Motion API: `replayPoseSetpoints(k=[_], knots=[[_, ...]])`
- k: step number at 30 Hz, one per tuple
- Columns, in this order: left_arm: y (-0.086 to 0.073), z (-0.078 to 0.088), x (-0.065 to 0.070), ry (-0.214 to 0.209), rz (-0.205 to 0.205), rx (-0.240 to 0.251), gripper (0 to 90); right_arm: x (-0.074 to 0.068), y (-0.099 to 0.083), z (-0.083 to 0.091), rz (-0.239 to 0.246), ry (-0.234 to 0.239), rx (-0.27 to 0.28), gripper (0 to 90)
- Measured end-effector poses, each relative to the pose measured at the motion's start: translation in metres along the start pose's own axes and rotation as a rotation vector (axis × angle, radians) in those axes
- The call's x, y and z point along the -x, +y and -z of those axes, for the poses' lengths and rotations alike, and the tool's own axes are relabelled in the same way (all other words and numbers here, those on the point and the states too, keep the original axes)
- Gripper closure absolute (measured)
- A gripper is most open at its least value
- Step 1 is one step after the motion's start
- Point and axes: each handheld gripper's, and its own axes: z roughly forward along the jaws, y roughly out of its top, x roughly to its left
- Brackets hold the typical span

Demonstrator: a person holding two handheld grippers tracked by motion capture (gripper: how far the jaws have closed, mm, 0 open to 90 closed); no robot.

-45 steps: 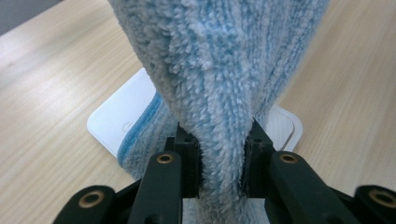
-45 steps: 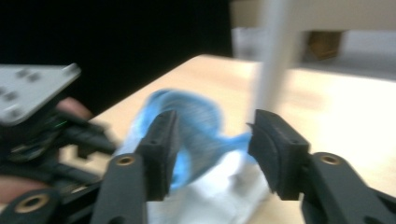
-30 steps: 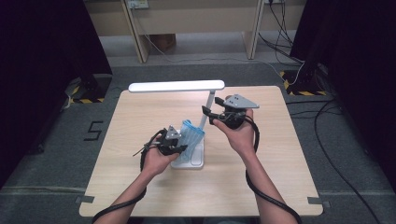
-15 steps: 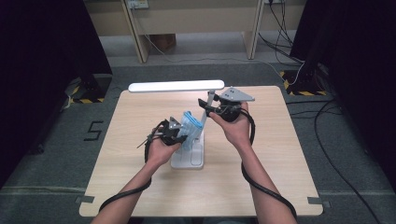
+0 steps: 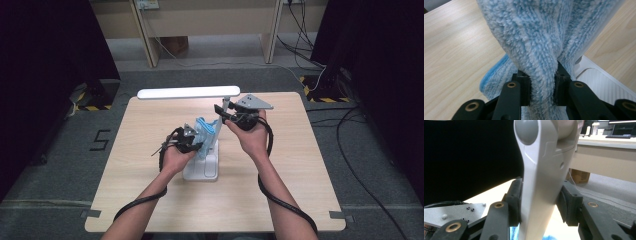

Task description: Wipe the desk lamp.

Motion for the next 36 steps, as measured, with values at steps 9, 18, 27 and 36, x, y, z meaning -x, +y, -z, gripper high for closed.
replayPoseSetpoints(k=[9,18,27,36], knots=[[-0.004,0.006,0.005,-0.010,-0.048,0.014,72.6,-0.002,0.001,0.000,-0.011,-0.014,-0.010,59.5],[-0.010,0.016,0.015,-0.041,-0.106,0.017,72.5,-0.003,0.001,0.000,-0.013,-0.027,-0.009,59.7],[-0.018,0.028,0.027,-0.082,-0.136,0.012,72.6,-0.003,0.001,0.000,-0.013,-0.030,-0.014,60.2],[-0.027,0.041,0.040,-0.111,-0.179,0.003,72.5,-0.004,0.002,-0.001,-0.025,-0.029,-0.019,60.6]])
